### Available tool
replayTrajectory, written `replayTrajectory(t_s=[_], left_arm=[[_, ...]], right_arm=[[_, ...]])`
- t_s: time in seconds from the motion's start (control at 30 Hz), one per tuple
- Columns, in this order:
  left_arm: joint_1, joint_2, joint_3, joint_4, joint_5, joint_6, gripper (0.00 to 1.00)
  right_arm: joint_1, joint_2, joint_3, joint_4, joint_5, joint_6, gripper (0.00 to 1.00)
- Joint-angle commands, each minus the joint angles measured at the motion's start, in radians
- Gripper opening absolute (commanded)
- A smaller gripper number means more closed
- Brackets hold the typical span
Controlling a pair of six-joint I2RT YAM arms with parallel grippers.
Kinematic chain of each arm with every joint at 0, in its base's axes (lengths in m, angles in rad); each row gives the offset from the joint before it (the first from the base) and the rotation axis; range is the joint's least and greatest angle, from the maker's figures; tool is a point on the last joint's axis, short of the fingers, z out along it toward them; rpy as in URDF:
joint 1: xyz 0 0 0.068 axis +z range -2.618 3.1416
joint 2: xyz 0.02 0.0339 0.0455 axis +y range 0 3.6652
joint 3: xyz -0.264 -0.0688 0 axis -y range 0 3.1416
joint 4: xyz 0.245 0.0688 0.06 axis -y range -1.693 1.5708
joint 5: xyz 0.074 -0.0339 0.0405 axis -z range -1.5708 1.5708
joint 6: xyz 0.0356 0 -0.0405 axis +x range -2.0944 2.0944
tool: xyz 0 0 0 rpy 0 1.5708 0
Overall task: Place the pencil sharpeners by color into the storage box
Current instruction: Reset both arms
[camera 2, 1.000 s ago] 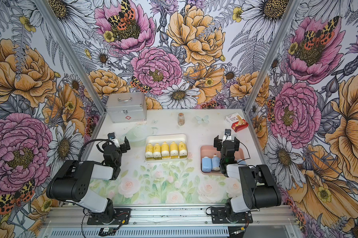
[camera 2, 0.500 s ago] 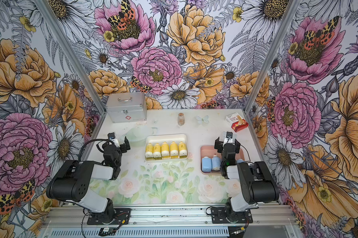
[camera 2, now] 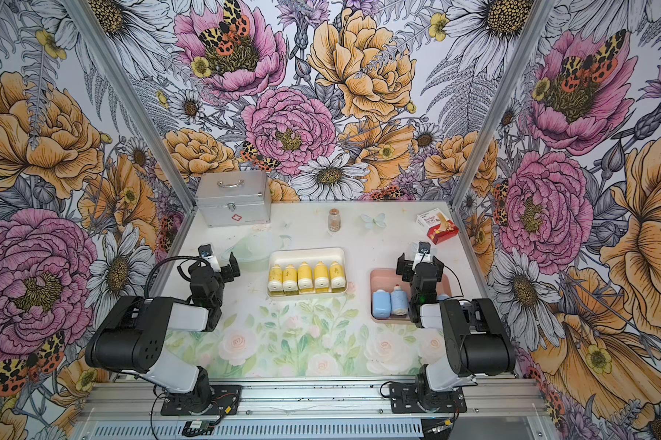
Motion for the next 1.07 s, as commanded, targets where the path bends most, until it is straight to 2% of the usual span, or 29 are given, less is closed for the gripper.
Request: replayTrajectory(t_s=[0.0, 1.03], left_arm=[[0.027, -0.022, 0.023, -0.029, 0.071, -0.024, 0.99], [0.034, -0.021, 0.026, -0.036, 0.083, -0.025, 0.99]], right_arm=[[-0.005, 0.008, 0.025, -0.009, -0.015, 0.012, 1.00], [-0.005, 0.008, 0.026, -0.009, -0.015, 0.013, 1.00]])
